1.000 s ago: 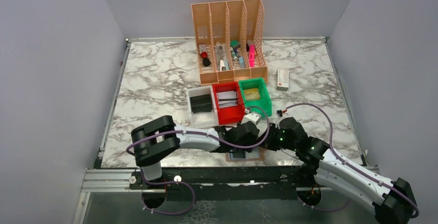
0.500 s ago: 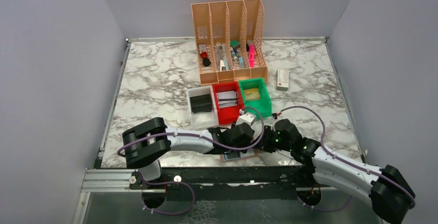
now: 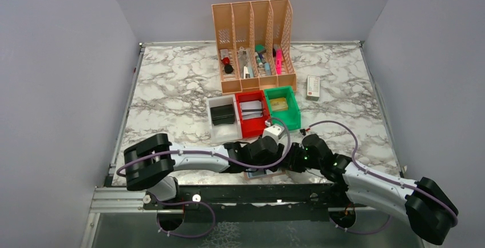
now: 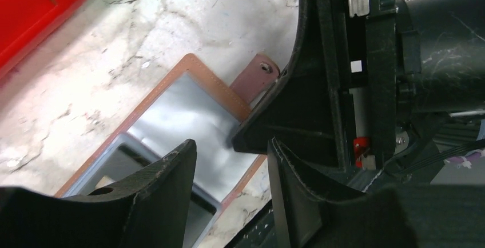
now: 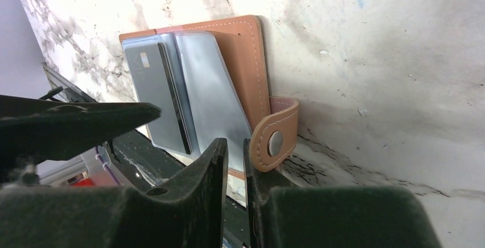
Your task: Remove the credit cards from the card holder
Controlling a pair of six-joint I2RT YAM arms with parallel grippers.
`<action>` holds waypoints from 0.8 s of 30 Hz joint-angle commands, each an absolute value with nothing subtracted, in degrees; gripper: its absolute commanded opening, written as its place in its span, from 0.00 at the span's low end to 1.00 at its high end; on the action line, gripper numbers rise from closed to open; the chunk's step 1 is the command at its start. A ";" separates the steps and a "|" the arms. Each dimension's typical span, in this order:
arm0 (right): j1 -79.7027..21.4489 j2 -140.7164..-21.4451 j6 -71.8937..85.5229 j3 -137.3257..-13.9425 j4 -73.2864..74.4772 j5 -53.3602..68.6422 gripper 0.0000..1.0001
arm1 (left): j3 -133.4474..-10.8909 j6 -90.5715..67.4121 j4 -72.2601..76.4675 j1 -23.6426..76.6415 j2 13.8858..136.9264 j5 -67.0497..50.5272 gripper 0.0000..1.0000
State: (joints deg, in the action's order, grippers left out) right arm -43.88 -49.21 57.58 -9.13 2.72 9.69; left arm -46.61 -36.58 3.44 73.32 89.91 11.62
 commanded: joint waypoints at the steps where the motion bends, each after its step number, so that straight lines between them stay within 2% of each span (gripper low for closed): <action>1: -44.21 -49.13 55.24 -10.26 5.46 9.60 0.23 | -45.74 -37.38 -2.66 73.50 83.90 17.68 0.54; 6: -44.21 -47.89 52.09 -12.92 4.75 11.75 0.25 | -41.14 -41.80 -8.98 73.52 78.79 23.04 0.57; 13: -44.21 -52.20 47.06 -17.12 -0.10 19.35 0.26 | -32.20 -45.30 -2.30 73.49 72.48 20.98 0.58; 24: -44.26 -62.50 43.68 -22.12 -0.91 22.65 0.27 | -31.52 -45.94 1.93 73.49 76.94 18.31 0.53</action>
